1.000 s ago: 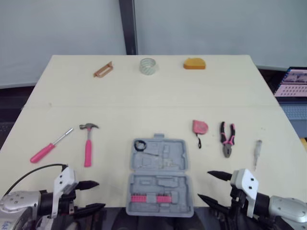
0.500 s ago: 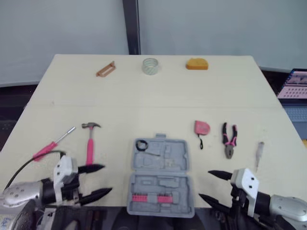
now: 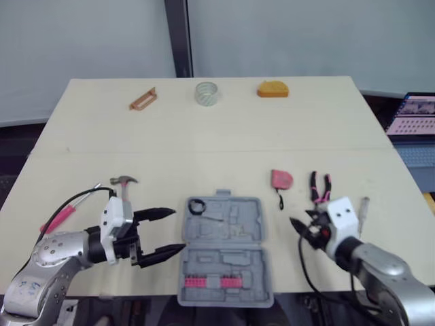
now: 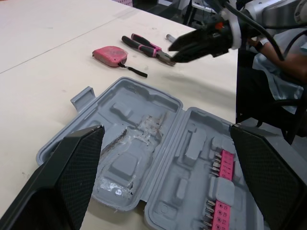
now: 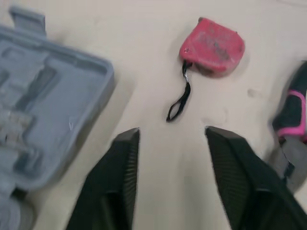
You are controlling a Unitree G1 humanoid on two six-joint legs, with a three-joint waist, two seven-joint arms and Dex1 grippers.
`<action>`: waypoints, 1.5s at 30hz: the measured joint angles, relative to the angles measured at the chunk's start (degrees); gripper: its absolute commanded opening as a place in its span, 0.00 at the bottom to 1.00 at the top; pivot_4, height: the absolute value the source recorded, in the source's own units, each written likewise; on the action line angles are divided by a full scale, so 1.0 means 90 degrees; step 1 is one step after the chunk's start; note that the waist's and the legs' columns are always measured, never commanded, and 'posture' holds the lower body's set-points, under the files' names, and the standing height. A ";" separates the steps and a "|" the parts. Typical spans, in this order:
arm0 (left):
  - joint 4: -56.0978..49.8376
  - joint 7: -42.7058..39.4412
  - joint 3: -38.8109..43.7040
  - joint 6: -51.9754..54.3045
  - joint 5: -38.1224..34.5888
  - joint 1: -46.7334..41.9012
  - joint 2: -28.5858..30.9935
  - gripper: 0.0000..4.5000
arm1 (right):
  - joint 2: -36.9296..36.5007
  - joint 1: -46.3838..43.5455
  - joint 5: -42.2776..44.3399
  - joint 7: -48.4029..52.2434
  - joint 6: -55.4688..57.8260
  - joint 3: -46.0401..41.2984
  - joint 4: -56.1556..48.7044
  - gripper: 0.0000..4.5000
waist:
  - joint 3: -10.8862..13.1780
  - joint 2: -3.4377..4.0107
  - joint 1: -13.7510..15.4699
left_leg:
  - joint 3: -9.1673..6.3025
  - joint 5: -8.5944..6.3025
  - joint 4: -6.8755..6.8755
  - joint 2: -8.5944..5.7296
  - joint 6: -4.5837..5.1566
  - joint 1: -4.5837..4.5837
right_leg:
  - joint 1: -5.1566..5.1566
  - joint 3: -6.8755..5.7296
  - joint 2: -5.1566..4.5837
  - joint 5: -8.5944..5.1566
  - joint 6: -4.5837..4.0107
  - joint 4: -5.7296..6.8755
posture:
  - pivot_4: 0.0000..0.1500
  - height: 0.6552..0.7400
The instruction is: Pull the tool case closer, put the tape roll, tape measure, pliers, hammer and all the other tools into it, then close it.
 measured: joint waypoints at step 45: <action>0.0150 0.0378 -0.0040 -0.0102 0.0287 -0.0101 0.0171 1.00 | 0.1932 -0.2465 -0.1349 -0.1717 0.0114 0.0493 0.3059 0.44 | 0.0005 0.0010 -0.0141 | 0.0003 0.0001 -0.0012 0.0001 -0.0002 -0.0002 | -0.0016 0.0004 0.0001 0.0000 0.0000 0.0008 | 1.00 1.00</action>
